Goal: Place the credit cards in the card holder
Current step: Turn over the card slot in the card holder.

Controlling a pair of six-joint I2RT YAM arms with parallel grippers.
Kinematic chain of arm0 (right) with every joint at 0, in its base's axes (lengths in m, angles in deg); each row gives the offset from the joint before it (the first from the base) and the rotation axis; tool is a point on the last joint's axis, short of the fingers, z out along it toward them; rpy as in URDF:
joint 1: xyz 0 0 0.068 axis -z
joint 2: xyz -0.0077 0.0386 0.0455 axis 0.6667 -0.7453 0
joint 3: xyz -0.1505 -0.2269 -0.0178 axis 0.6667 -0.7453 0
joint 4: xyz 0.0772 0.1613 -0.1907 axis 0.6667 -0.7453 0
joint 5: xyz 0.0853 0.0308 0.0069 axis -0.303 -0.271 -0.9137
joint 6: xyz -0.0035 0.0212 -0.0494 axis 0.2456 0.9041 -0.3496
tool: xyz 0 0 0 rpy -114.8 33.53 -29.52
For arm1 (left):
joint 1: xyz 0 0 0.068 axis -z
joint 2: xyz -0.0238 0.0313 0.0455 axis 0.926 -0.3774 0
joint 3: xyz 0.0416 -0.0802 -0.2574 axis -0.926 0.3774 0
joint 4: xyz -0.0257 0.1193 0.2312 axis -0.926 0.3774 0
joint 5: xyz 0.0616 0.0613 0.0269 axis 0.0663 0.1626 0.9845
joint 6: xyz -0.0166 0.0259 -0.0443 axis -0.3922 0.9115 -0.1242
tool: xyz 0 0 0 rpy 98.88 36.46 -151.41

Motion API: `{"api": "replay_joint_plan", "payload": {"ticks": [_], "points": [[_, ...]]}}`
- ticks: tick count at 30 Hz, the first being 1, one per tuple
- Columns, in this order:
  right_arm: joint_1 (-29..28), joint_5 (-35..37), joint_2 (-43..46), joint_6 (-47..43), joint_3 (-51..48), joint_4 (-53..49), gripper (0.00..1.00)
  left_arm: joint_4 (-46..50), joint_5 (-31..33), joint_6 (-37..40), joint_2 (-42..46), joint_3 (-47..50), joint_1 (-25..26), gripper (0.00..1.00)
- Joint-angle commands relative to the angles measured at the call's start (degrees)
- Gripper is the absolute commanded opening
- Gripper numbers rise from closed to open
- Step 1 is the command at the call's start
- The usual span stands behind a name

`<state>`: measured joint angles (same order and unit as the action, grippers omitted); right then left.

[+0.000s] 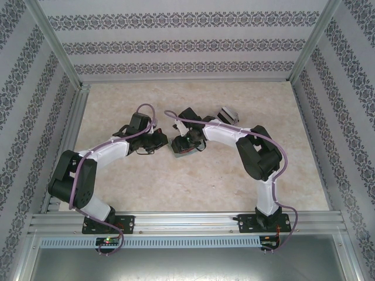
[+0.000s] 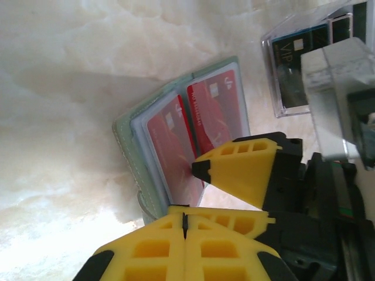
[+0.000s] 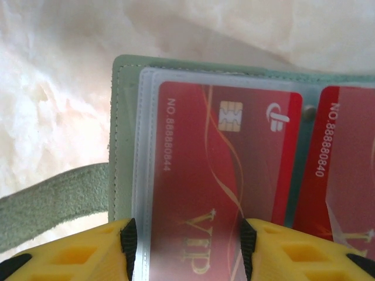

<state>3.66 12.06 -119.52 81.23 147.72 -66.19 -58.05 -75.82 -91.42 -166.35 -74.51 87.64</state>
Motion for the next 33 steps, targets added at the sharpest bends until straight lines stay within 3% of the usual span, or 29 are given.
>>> {"api": "replay_joint_plan", "payload": {"ticks": [1,10,33], "points": [[-0.8,0.0,-1.4,-0.9,1.8,0.6,0.53,3.0,1.3,1.7,1.1,-1.5,0.2,0.0],[-0.4,1.8,-2.4,-1.6,3.3,-0.4,0.51,2.7,1.3,1.5,0.9,-1.6,0.2,0.0],[0.2,1.4,-3.8,-2.4,2.3,-0.5,0.59,3.5,1.6,1.8,1.1,-2.8,0.1,0.0]]}}
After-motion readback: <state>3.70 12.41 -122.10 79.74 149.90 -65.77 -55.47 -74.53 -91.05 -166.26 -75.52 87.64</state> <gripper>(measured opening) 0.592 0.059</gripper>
